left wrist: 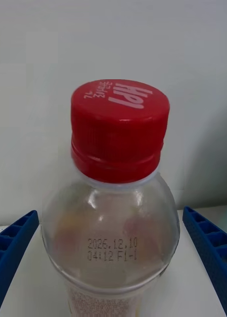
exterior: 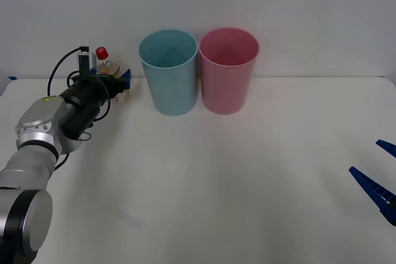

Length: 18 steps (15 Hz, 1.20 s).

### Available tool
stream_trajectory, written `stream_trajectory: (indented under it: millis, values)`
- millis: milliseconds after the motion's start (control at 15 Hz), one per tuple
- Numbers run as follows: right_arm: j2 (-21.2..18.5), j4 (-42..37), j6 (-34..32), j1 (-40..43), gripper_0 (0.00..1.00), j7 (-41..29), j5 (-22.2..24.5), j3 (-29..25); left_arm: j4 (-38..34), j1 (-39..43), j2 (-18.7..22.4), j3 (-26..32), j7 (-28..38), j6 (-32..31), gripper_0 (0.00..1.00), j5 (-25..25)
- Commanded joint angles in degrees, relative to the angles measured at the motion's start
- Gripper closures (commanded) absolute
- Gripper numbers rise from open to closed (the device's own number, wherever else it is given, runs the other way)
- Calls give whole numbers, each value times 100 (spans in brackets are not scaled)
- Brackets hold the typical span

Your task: Grasp the object on the table and drop it into the matching bin: aluminum can to the light blue bin, PET bottle to the pink bin.

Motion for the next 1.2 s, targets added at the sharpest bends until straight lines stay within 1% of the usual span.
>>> stream_trajectory:
  millis: [67,133,200,267,333,400,467,800,933,1067,1200]
  values:
    - [0,0,0,0,0,0,0,0,-2,3,-2,0,2,7,0,-33]
    - [0,0,0,0,0,0,0,0,-2,3,-2,0,2,7,0,-51]
    - [0,0,0,0,0,0,0,0,-2,3,-2,0,-16,7,12,-42]
    - [0,0,0,0,0,0,0,0,-2,3,-2,0,-16,16,48,-51]
    - [0,0,0,0,0,0,0,0,-2,3,-2,0,-25,16,78,-51]
    - [0,0,0,0,0,0,0,0,-2,3,-2,0,-34,7,99,-51]
    - [0,0,0,0,0,0,0,0,-2,3,-2,9,-25,7,100,-51]
    - [0,0,0,0,0,0,0,0,-2,3,-2,0,10,-19,100,-51]
    - [0,0,0,0,0,0,0,0,-2,12,33,0,28,-107,100,28]
    - [0,0,0,0,0,0,0,0,-2,21,130,9,54,-230,100,116]
    - [0,0,0,0,0,0,0,0,-2,38,341,0,89,-397,100,160]
